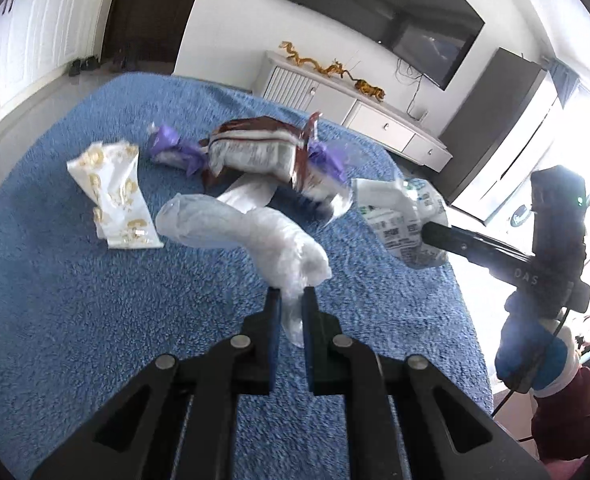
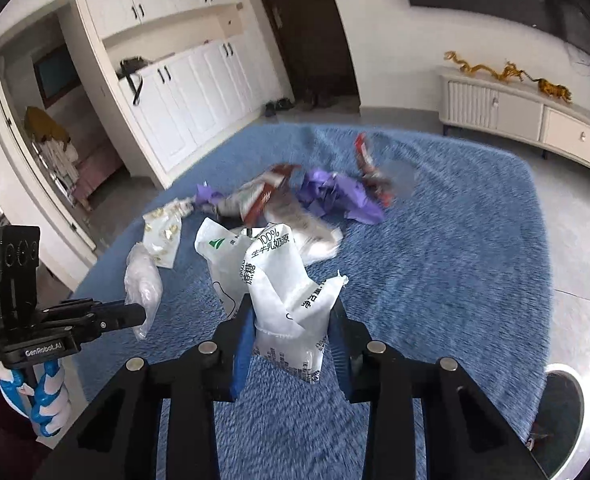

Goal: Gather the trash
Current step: 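Grasp the white plastic bag with the right tool while the left tool grasps crumpled clear film, then carry the white bag and clear film to the bin and release them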

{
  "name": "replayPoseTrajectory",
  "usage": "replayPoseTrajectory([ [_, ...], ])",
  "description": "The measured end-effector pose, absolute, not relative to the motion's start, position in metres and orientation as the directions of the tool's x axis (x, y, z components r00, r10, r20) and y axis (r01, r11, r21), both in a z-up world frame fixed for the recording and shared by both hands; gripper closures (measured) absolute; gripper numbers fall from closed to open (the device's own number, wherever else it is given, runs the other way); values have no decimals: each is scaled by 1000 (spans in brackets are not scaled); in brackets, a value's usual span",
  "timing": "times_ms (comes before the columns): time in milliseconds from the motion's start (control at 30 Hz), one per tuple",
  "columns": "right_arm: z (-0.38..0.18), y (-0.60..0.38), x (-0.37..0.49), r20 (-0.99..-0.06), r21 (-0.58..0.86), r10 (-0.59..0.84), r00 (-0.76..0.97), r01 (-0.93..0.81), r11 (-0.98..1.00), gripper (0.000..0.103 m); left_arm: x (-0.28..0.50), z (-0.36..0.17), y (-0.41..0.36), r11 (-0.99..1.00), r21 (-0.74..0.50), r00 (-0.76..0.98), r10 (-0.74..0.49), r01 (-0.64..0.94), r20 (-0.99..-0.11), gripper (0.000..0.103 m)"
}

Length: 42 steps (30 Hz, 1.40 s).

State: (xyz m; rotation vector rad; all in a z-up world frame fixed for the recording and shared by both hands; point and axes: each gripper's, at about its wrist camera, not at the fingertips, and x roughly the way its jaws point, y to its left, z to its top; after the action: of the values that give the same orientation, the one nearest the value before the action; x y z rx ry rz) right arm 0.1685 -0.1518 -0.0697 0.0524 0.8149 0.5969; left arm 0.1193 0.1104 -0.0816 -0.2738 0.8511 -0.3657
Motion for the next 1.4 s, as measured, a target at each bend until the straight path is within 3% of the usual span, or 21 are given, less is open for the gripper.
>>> replayPoseTrajectory([
  [300,-38,-215,126,-587,264,480,652,-406,875,71,117,-46,69,901,-322,605,-434,290,-667,94],
  [667,-45,-336,89,-546,292,312,778,-172,941,71,130,-22,-54,824,-270,508,-529,498,-679,94],
  [1067,-109,-441,78,-666,297,90,740,152,943,71,149,-62,-220,666,-227,291,-572,711,-767,94],
  [1400,-162,-486,98,-742,304,51,668,268,914,68,174,-103,-325,615,-235,185,-540,753,-821,93],
])
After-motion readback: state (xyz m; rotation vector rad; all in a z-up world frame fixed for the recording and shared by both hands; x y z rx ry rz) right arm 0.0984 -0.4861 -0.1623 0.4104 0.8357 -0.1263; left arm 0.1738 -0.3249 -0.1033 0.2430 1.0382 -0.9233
